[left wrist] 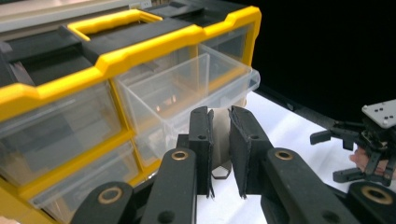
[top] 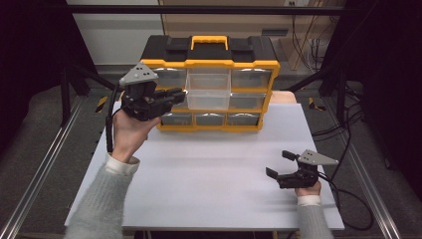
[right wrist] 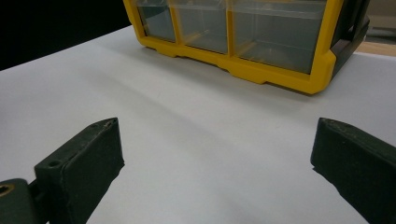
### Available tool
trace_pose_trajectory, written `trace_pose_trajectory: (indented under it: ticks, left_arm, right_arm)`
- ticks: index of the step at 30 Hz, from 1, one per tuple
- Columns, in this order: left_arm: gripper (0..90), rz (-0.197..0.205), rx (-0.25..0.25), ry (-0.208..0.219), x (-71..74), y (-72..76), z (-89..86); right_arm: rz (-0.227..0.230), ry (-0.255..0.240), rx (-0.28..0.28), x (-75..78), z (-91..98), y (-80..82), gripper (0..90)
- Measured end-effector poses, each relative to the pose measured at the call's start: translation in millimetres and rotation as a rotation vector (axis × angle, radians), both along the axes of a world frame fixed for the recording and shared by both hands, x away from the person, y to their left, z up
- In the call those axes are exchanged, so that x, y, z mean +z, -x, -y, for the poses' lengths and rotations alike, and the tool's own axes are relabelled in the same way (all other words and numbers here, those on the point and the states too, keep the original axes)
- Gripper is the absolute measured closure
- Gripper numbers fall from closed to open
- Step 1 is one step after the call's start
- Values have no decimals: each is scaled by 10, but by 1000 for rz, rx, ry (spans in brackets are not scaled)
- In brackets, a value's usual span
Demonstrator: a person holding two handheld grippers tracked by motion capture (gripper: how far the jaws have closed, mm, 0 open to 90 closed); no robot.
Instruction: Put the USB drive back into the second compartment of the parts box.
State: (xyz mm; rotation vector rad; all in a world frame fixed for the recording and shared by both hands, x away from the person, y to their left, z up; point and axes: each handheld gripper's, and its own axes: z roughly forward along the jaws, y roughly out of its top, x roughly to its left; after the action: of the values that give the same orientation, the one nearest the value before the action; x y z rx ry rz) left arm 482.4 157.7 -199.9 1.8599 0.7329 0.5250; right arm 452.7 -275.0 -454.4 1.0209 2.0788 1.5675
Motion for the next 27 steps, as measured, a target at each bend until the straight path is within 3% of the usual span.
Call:
trace_pose_trajectory:
  ticks: [9,27]
  left_arm:
    - [788,4,15,3,103,-91,39]
    - [787,-3,42,1,123,-361,199]
  right_arm:
    - [1,0,1,1,2,0,27]
    - [0,-3,0,4,3,3,27]
